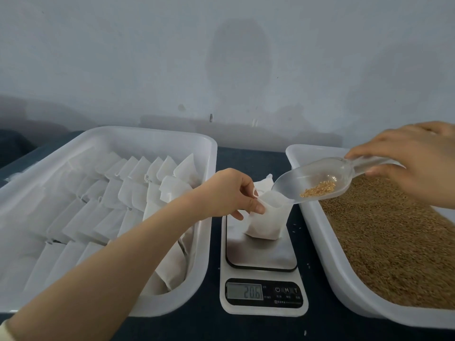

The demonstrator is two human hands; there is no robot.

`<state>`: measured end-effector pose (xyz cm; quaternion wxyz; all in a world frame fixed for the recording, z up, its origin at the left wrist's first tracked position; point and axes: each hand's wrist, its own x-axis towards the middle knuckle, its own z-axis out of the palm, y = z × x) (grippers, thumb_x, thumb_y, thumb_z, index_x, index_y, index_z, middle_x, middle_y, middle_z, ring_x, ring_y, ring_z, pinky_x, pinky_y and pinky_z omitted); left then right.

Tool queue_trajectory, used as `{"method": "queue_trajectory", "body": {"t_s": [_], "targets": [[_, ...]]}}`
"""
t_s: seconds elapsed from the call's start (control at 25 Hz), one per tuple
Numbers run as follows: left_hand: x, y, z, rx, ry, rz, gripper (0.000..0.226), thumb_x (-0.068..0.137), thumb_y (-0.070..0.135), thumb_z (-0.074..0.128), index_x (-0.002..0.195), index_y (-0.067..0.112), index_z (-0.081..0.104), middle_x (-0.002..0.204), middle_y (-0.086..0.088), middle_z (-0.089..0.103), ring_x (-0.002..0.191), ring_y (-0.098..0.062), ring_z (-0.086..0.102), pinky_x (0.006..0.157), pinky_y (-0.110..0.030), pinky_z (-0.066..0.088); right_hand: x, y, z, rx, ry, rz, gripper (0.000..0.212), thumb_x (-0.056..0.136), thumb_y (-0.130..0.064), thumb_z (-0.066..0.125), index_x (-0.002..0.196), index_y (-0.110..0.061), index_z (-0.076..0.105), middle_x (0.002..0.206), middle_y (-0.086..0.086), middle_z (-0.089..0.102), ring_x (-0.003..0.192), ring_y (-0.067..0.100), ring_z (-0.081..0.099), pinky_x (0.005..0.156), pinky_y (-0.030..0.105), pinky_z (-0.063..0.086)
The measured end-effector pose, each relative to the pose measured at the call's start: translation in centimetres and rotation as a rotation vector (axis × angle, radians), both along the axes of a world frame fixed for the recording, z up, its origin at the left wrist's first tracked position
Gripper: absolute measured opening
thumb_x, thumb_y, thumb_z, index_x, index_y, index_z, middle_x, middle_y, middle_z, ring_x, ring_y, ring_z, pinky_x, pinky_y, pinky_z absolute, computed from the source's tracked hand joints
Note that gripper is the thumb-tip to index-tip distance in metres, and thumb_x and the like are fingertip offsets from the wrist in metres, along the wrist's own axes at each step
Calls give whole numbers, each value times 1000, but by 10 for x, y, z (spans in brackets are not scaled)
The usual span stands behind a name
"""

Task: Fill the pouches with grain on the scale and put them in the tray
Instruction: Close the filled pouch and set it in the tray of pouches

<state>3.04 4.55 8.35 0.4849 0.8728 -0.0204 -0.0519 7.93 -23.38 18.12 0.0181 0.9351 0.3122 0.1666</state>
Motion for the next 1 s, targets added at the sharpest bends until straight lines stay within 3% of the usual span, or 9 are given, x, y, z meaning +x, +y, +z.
{"method": "queue_trajectory", "body": {"t_s": [0.2, 0.4, 0.52, 0.68, 0.76, 0.88, 1.0], "targets": [[0, 0, 0, 7, -8, -2, 26, 75, 19, 81, 80, 2, 62, 63, 12, 67, 56, -2, 66, 52, -14, 52, 5, 13, 13, -104, -34, 41, 34, 78, -25, 69, 106, -43, 65, 92, -12, 61, 101, 25, 52, 104, 56, 22], [2, 1, -3, 9, -19, -4, 25, 74, 20, 82, 73, 6, 61, 60, 12, 68, 61, -5, 67, 62, -24, 59, 0, 26, 23, -190, -189, 84, 28, 78, -24, 69, 102, -39, 69, 92, -5, 66, 99, 30, 55, 98, 44, 15], [2, 2, -3, 7, -18, -5, 28, 74, 19, 82, 78, 0, 62, 58, 17, 66, 61, -4, 67, 61, -23, 59, -5, 34, 29, -236, -230, 118, 30, 78, -20, 71, 102, -37, 69, 92, -3, 66, 99, 30, 55, 97, 42, 12], [2, 2, -3, 8, -17, -8, 27, 75, 18, 81, 79, 0, 61, 57, 16, 65, 57, 0, 65, 60, -21, 58, -13, 42, 33, -264, -408, 324, 37, 65, 3, 79, 94, -19, 74, 83, 9, 66, 89, 37, 57, 98, 56, 19], [2, 1, -3, 0, -14, -10, 27, 75, 18, 81, 79, 0, 60, 56, 17, 65, 56, 0, 64, 60, -21, 58, -17, 45, 30, -272, -573, 415, 35, 70, 8, 74, 97, -15, 72, 87, 12, 65, 92, 38, 56, 100, 57, 18], [1, 1, -2, 13, -11, -9, 28, 76, 18, 80, 81, -1, 61, 56, 17, 64, 56, 0, 64, 57, -17, 56, -13, 34, 25, -277, -806, 481, 30, 91, 0, 43, 108, -15, 62, 101, 13, 63, 100, 38, 52, 104, 56, 18], [1, 2, -1, 19, -18, -5, 29, 76, 18, 80, 82, -3, 61, 56, 16, 64, 56, -1, 65, 58, -19, 57, 24, -8, 10, -176, -641, 233, 30, 96, -16, 36, 118, -29, 50, 112, 7, 55, 107, 38, 46, 99, 61, 31]]}}
